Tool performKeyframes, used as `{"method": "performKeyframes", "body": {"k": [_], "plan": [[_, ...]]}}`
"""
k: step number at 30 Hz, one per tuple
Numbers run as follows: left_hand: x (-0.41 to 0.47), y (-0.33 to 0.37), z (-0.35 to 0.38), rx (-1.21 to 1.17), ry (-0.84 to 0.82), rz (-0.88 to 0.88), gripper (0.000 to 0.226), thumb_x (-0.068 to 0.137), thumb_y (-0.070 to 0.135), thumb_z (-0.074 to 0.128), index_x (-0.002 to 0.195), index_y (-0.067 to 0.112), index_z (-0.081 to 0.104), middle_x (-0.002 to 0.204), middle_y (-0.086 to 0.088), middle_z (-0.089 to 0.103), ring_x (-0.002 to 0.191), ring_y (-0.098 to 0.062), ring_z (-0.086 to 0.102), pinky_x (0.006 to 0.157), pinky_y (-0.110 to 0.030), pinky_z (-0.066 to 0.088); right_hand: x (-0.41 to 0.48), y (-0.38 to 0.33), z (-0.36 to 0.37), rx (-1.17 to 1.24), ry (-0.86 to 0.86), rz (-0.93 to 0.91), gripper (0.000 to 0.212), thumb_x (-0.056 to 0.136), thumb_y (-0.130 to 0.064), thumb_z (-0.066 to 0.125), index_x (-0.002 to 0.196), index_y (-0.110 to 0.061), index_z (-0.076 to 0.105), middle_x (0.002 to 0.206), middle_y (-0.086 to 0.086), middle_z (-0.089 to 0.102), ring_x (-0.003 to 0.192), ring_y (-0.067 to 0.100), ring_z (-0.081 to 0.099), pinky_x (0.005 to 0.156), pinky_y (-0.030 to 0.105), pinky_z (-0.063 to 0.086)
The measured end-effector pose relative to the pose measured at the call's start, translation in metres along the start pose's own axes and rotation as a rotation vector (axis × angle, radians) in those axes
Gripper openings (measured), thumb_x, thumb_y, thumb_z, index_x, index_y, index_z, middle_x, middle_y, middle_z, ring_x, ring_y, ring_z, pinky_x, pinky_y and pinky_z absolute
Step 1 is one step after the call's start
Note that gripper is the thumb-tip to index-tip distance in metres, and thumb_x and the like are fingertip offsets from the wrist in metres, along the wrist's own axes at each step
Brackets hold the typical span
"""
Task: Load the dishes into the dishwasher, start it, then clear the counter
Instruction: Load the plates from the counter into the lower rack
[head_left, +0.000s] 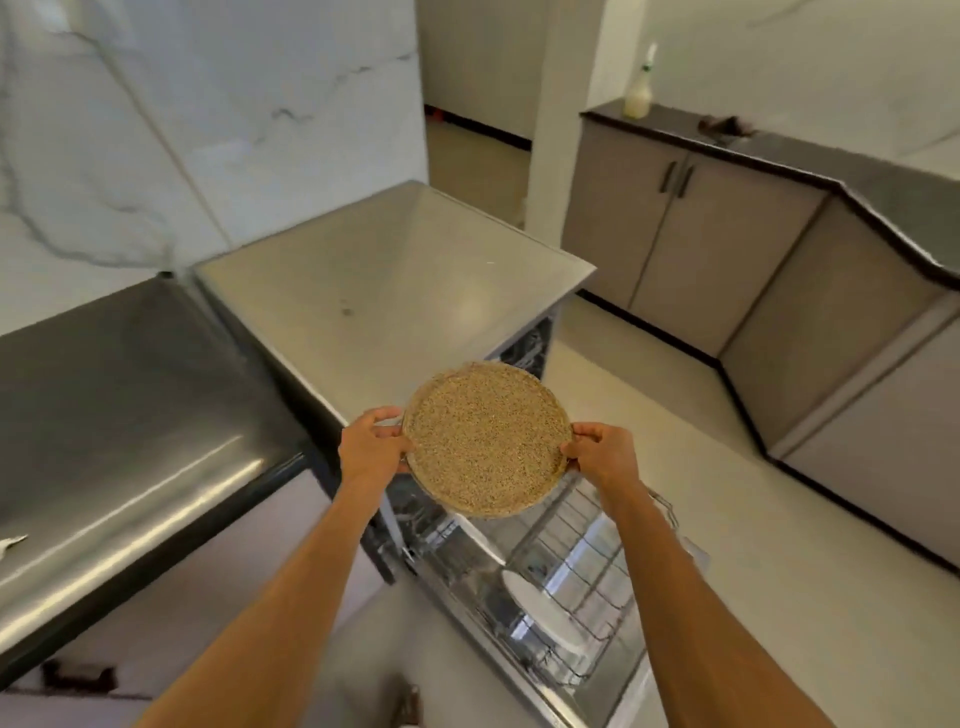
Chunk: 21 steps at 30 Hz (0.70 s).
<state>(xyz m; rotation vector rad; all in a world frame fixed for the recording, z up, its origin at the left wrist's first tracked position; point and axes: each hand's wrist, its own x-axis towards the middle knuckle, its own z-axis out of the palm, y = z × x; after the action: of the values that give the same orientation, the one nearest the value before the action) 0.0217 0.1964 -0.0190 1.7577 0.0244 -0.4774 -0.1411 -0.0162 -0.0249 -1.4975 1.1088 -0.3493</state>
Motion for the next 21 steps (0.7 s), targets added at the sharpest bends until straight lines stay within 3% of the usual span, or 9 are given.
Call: {"method": "performKeyframes", "body": {"k": [3, 5, 8, 12, 17, 21], "plan": [[0.009, 0.003, 0.035, 0.087, -0.098, 0.017, 0.038, 0.078, -0.018, 0.063, 0.104, 0.01, 0.065, 0.093, -0.011, 0.069, 0.072, -0.026, 0.068, 0.055, -0.033, 0.06, 0.007, 0.014, -0.024, 0.062, 0.076, 0.062, 0.022, 0.078, 0.015, 0.065, 0.079, -0.007, 0.071, 0.077, 0.017, 0.068, 0.068, 0.027, 0.06, 0.073, 0.054, 0.057], [0.015, 0.005, 0.051, 0.128, -0.145, 0.037, 0.035, 0.077, -0.015, 0.066, 0.102, 0.009, 0.068, 0.093, -0.012, 0.071, 0.075, -0.026, 0.071, 0.063, -0.041, 0.061, 0.009, 0.02, -0.034, 0.097, 0.118, 0.096, 0.02, 0.08, 0.014, 0.064, 0.086, -0.004, 0.071, 0.077, 0.013, 0.067, 0.067, 0.024, 0.061, 0.066, 0.042, 0.058], [0.028, 0.008, 0.078, 0.206, -0.248, 0.064, 0.032, 0.077, -0.01, 0.068, 0.102, 0.01, 0.071, 0.09, -0.009, 0.073, 0.071, -0.022, 0.072, 0.06, -0.039, 0.061, 0.009, 0.026, -0.048, 0.165, 0.216, 0.149, 0.022, 0.081, 0.013, 0.064, 0.091, -0.007, 0.068, 0.074, 0.009, 0.066, 0.068, 0.023, 0.063, 0.07, 0.039, 0.06], [0.045, 0.009, 0.113, 0.303, -0.412, 0.073, 0.032, 0.076, -0.007, 0.068, 0.1, 0.014, 0.07, 0.093, -0.009, 0.073, 0.072, -0.023, 0.072, 0.063, -0.039, 0.061, 0.004, 0.036, -0.064, 0.262, 0.298, 0.174, 0.027, 0.082, 0.017, 0.06, 0.074, -0.008, 0.064, 0.067, 0.01, 0.064, 0.057, 0.019, 0.062, 0.049, 0.024, 0.054], [0.054, -0.002, 0.153, 0.379, -0.499, 0.043, 0.037, 0.078, -0.006, 0.067, 0.112, 0.009, 0.066, 0.096, -0.013, 0.07, 0.07, -0.02, 0.066, 0.045, -0.021, 0.052, 0.0, 0.071, -0.071, 0.368, 0.383, 0.26, 0.021, 0.083, 0.014, 0.06, 0.089, -0.003, 0.07, 0.075, 0.009, 0.068, 0.062, 0.022, 0.066, 0.058, 0.032, 0.056], [0.061, -0.023, 0.184, 0.462, -0.518, -0.02, 0.033, 0.083, -0.001, 0.064, 0.115, 0.007, 0.067, 0.098, -0.015, 0.07, 0.068, -0.023, 0.065, 0.046, -0.024, 0.054, 0.01, 0.105, -0.076, 0.437, 0.4, 0.335, 0.023, 0.085, 0.012, 0.06, 0.08, -0.008, 0.071, 0.081, 0.013, 0.069, 0.067, 0.025, 0.066, 0.059, 0.034, 0.057]]}}
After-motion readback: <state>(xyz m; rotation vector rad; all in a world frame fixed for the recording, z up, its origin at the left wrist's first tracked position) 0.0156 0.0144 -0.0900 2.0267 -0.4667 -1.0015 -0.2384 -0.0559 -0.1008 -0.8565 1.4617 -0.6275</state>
